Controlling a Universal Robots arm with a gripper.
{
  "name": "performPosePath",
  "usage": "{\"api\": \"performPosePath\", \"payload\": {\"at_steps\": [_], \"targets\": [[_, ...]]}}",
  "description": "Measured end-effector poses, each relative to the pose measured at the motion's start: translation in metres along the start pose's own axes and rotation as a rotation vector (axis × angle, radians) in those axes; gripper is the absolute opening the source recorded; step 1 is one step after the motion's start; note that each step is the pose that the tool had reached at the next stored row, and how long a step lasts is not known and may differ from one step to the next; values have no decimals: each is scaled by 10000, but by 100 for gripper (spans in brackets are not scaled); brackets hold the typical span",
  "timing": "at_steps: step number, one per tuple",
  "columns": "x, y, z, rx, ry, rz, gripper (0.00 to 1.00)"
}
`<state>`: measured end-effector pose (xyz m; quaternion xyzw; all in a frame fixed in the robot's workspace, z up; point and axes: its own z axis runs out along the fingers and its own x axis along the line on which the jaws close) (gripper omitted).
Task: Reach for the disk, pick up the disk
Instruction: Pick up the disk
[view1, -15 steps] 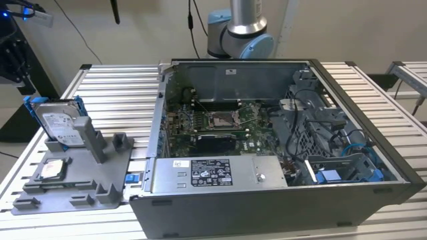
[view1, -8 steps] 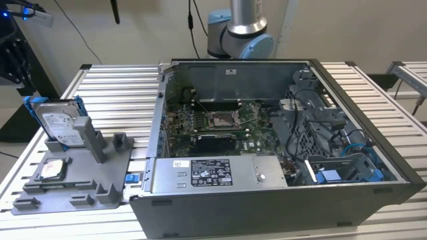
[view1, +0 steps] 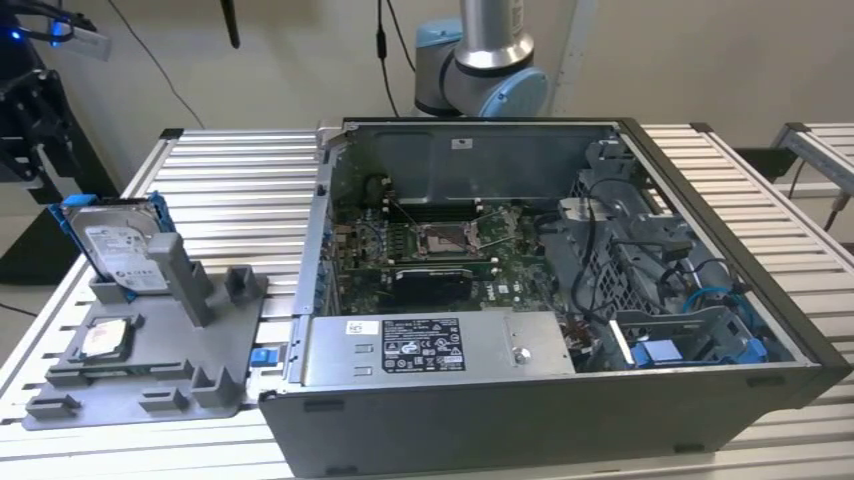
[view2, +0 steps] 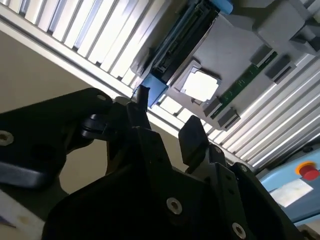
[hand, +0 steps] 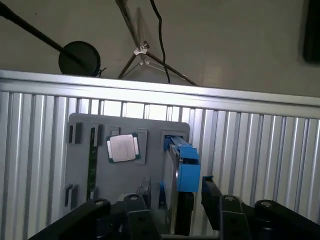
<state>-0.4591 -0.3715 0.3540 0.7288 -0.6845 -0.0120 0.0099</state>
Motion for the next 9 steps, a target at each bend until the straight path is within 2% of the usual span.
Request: {"api": "performPosePath", "payload": {"at_steps": [9], "targets": [[-58,-16,89,1,-15,189,0]]}}
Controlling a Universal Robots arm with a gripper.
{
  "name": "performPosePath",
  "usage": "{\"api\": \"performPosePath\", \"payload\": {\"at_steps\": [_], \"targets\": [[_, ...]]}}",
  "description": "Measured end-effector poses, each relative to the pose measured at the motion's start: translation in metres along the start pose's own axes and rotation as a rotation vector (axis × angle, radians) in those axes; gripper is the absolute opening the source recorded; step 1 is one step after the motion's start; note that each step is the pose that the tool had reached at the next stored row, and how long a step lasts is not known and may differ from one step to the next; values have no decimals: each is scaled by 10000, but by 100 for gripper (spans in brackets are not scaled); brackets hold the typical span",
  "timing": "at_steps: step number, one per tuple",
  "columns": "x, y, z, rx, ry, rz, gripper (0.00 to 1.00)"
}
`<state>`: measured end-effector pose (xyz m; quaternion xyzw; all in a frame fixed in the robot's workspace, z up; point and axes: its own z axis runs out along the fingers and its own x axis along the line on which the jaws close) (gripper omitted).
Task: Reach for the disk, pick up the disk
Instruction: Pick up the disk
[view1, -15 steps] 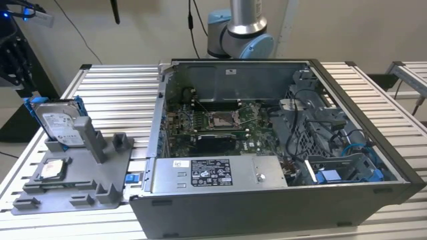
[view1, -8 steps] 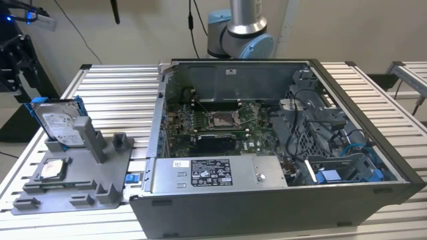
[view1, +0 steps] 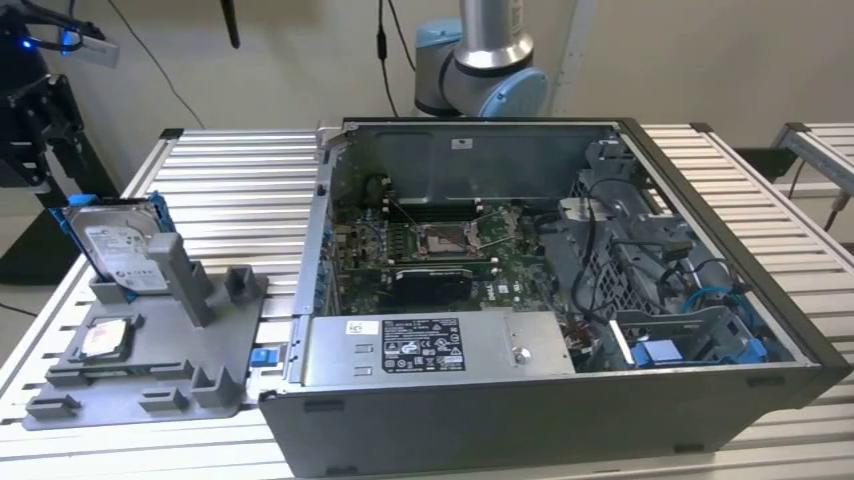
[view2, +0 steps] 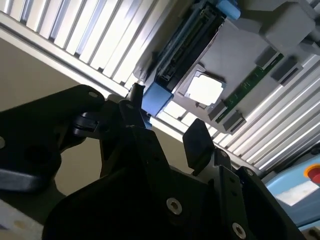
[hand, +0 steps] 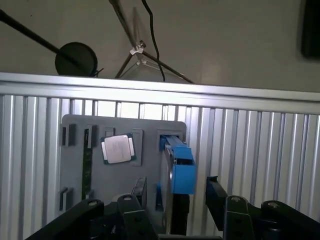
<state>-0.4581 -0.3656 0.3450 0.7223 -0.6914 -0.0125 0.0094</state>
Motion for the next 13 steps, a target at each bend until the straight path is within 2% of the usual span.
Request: {"api": "performPosePath", "payload": {"at_steps": [4,5,13], "targets": [[-21,-4,18,2,-4,66,0],[-21,-4,19,2,-4,66,100],[-22,-4,19,-1,-3,69,100]]}}
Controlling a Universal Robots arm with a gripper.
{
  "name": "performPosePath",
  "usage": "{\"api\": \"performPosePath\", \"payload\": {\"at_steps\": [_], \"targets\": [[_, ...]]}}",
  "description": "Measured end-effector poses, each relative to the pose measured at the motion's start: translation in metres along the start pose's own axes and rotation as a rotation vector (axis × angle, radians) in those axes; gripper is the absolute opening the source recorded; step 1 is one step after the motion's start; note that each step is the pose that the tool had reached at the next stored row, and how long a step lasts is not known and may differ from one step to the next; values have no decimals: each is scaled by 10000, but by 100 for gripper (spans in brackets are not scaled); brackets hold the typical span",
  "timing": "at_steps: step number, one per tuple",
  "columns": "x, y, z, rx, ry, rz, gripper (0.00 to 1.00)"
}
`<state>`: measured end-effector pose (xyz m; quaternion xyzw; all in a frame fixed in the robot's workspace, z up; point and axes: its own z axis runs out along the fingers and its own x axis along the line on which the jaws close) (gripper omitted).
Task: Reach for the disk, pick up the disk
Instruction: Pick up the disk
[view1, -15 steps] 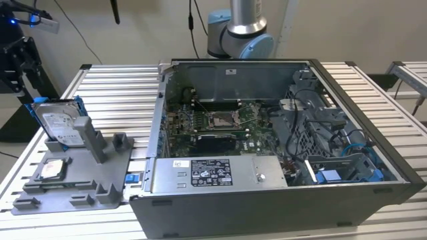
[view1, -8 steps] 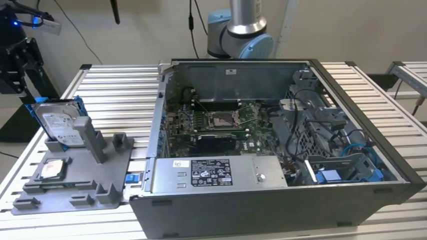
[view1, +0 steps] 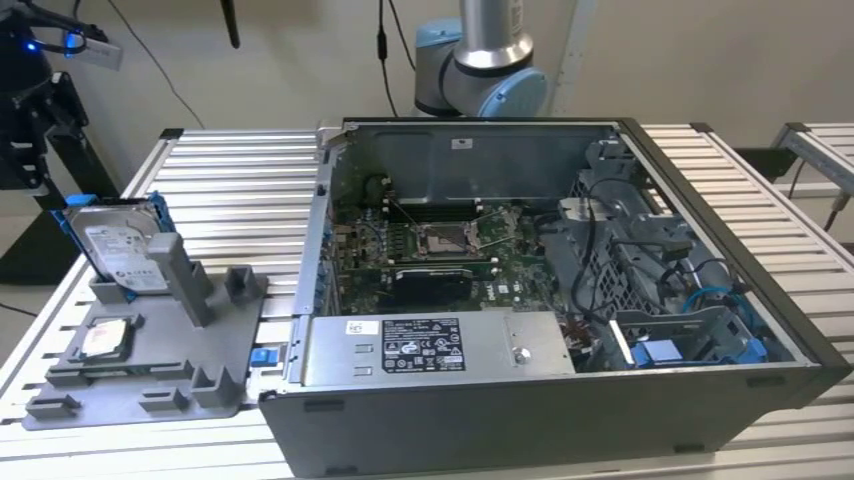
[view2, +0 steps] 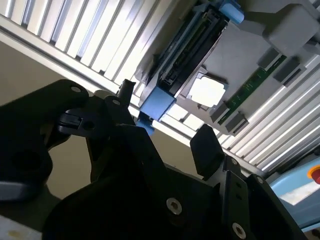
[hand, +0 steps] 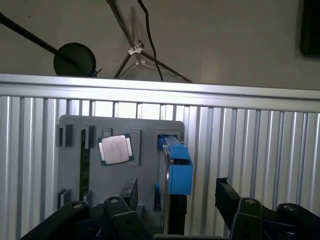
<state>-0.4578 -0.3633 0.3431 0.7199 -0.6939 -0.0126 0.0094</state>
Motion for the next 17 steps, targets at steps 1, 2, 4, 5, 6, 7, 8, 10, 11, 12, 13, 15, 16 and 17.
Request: {"api": "performPosePath", "payload": {"at_steps": [1,2,4,5,6,7,8,10,11,12,13,15,16,17], "targets": [[0,0,1,0,0,0,100],[0,0,3,1,0,0,100],[-1,-1,10,2,-1,0,100],[-2,-1,16,1,0,0,100],[-2,-1,22,2,-1,0,100],[-2,-1,28,1,0,0,100],[-3,-1,34,1,0,0,100],[-4,-2,47,1,0,0,100],[-4,-2,53,1,0,0,100],[-4,-2,58,1,0,0,100],[-4,-2,60,-1,1,0,100],[-4,-2,66,1,0,0,100],[-4,-2,69,2,-1,0,100],[-4,-2,69,1,0,0,100]]}}
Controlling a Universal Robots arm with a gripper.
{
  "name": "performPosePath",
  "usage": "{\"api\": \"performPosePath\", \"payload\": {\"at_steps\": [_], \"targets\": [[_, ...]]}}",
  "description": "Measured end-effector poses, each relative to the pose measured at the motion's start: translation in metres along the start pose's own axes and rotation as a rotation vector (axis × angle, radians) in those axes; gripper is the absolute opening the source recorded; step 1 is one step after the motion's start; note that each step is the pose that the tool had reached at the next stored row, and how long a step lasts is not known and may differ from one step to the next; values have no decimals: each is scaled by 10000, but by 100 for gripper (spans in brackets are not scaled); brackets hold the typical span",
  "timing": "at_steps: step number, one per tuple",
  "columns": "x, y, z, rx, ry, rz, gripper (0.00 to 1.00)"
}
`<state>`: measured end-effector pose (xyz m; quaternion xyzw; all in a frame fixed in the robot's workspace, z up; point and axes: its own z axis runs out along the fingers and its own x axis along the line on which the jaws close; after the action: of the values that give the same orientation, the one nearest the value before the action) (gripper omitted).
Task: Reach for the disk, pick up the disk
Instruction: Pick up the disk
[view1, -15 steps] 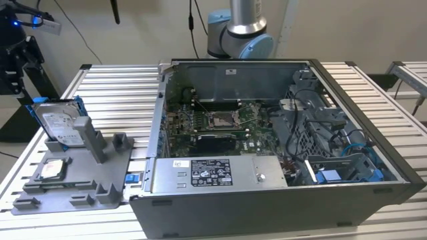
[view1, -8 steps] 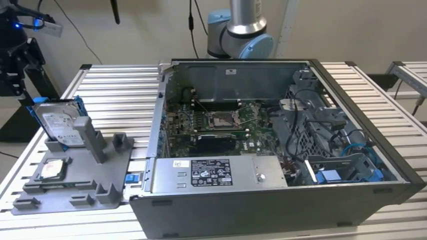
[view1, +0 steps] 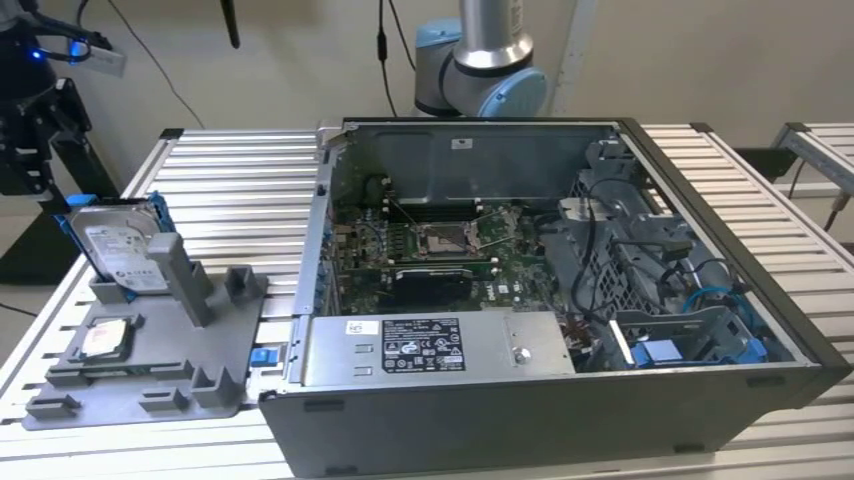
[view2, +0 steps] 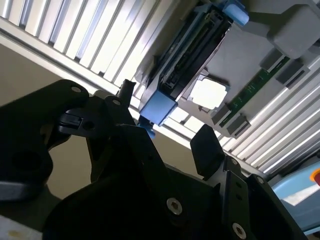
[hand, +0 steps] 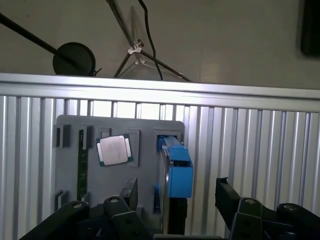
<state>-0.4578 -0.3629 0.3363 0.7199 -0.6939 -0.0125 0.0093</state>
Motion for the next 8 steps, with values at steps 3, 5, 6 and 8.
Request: {"api": "performPosePath", "payload": {"at_steps": [3,5,6,8], "targets": [[0,0,3,0,0,0,100],[0,-1,8,3,-1,0,100],[0,-1,12,4,-2,0,100],[0,-1,20,1,0,0,100]]}}
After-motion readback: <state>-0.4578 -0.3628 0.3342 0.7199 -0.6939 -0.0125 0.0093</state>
